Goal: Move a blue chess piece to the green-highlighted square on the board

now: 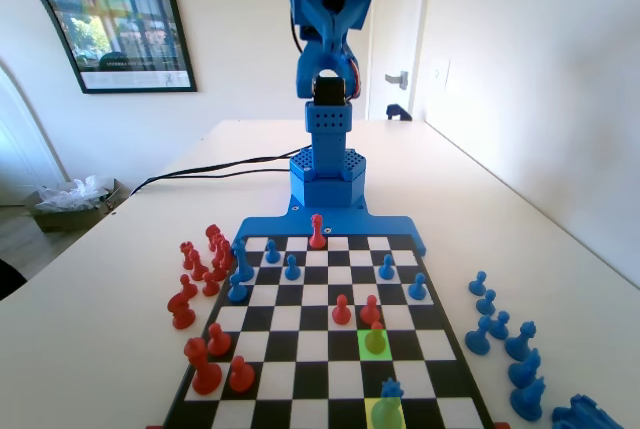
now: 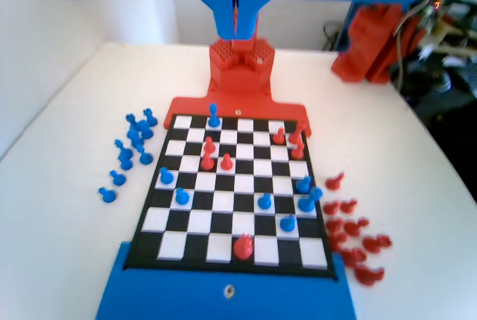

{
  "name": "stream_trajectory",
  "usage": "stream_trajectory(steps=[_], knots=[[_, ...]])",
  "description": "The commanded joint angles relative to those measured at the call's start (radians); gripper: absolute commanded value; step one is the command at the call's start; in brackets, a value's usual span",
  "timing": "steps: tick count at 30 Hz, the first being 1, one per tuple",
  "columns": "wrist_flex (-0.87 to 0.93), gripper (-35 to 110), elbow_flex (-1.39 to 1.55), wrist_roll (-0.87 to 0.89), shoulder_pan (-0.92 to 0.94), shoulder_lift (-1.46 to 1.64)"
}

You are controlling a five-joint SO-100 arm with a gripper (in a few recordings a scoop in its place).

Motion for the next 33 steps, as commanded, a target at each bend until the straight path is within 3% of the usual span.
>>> stream_trajectory(steps=[1,14,33], knots=[[0.037,1,-0.118,0.006,-0.014,-0.1],[0.057,1,-0.405,0.071,-0.035,-0.588],[-0.1,3,-0.588,0.118,-0.098,-1.1]])
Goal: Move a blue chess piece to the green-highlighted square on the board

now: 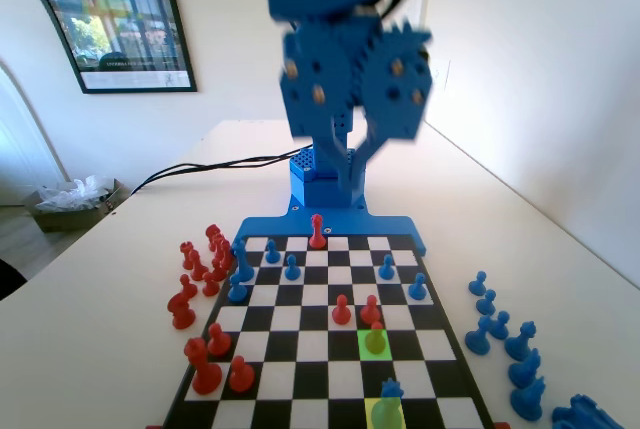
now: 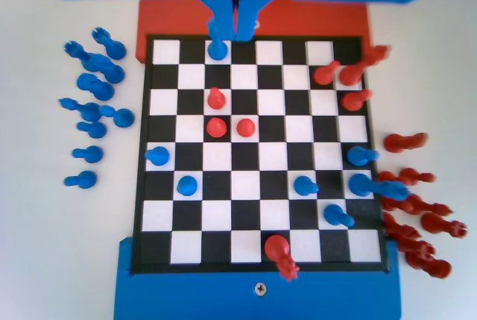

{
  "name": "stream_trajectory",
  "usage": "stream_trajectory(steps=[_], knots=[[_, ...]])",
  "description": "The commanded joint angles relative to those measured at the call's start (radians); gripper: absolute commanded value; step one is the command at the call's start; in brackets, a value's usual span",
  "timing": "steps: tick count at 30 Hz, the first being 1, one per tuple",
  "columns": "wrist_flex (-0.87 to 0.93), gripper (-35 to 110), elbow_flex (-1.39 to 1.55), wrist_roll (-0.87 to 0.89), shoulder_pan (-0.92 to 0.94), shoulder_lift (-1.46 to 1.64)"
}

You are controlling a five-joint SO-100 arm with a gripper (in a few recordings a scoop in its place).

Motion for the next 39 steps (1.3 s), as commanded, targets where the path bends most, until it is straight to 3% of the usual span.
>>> stream_trajectory(steps=[1,21,39], knots=[[-0.023,3,-0.084,-0.005,-0.025,-0.031],[-0.357,9,0.216,-0.046,-0.083,-0.075],[-0.451,10,0.275,-0.038,-0.08,-0.078]])
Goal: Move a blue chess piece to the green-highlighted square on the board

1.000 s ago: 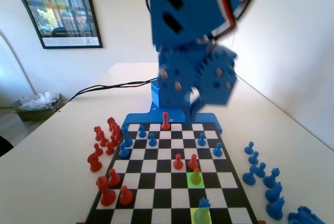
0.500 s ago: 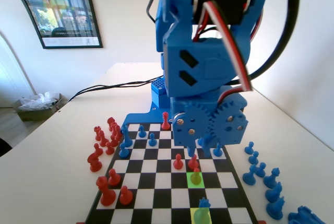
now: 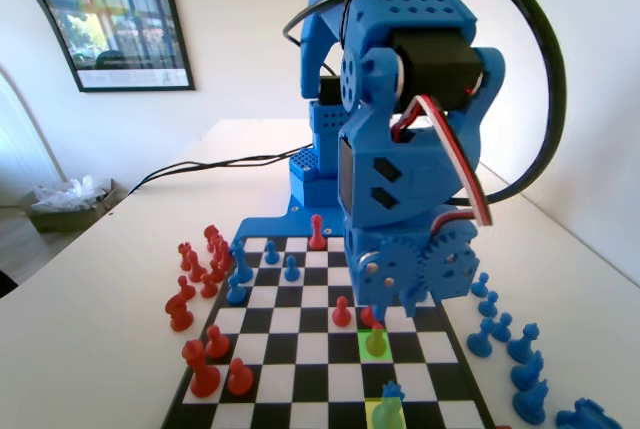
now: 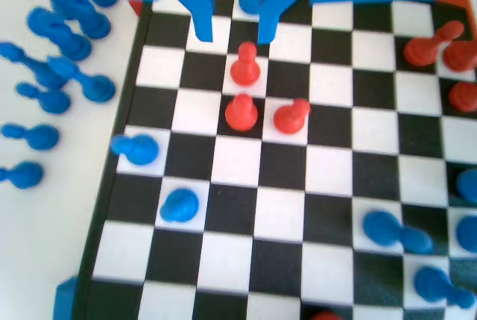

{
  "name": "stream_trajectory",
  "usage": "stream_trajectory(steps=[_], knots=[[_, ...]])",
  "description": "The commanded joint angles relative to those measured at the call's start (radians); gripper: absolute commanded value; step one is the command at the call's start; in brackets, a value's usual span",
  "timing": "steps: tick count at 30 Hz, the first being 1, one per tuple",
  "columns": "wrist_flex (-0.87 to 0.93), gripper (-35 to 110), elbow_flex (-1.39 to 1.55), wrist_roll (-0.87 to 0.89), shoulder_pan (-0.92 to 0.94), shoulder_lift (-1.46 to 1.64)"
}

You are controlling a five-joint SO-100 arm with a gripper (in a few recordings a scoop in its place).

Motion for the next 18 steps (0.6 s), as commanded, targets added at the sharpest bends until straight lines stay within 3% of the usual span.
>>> stream_trajectory(steps=[1,18], knots=[[-0.011,10,0.014,-0.009,-0.003,0.04],[-0.046,10,0.029,-0.008,0.009,0.008]])
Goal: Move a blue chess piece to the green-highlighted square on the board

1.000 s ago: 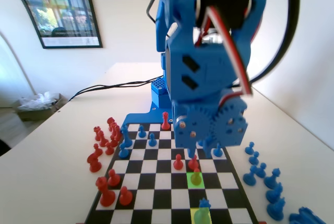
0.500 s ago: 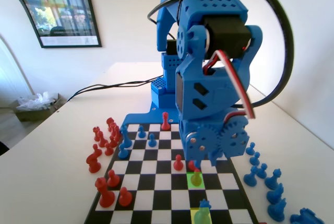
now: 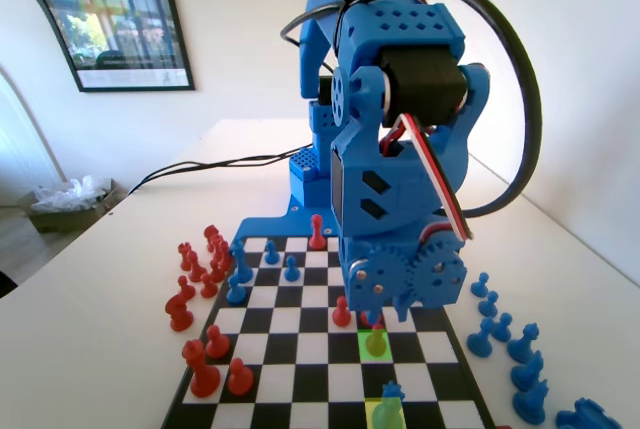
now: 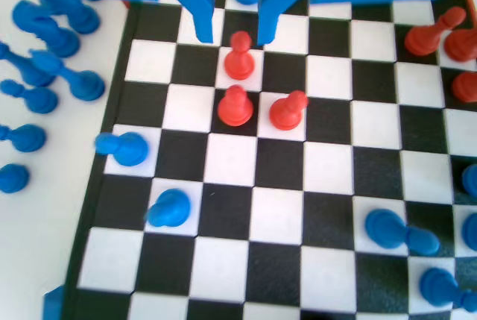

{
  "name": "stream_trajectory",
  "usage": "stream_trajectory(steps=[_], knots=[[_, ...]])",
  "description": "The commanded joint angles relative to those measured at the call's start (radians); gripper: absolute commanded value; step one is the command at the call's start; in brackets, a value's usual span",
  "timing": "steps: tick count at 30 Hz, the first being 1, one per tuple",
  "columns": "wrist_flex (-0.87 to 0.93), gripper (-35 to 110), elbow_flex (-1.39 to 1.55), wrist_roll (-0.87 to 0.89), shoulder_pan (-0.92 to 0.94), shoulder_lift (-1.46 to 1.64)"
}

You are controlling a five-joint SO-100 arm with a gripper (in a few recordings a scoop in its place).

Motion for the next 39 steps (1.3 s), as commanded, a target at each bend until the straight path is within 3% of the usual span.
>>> stream_trajectory(steps=[1,39], knots=[[0.0,10,0.009,-0.009,-0.012,0.029],[-0.058,9,-0.015,-0.02,-0.002,-0.032]])
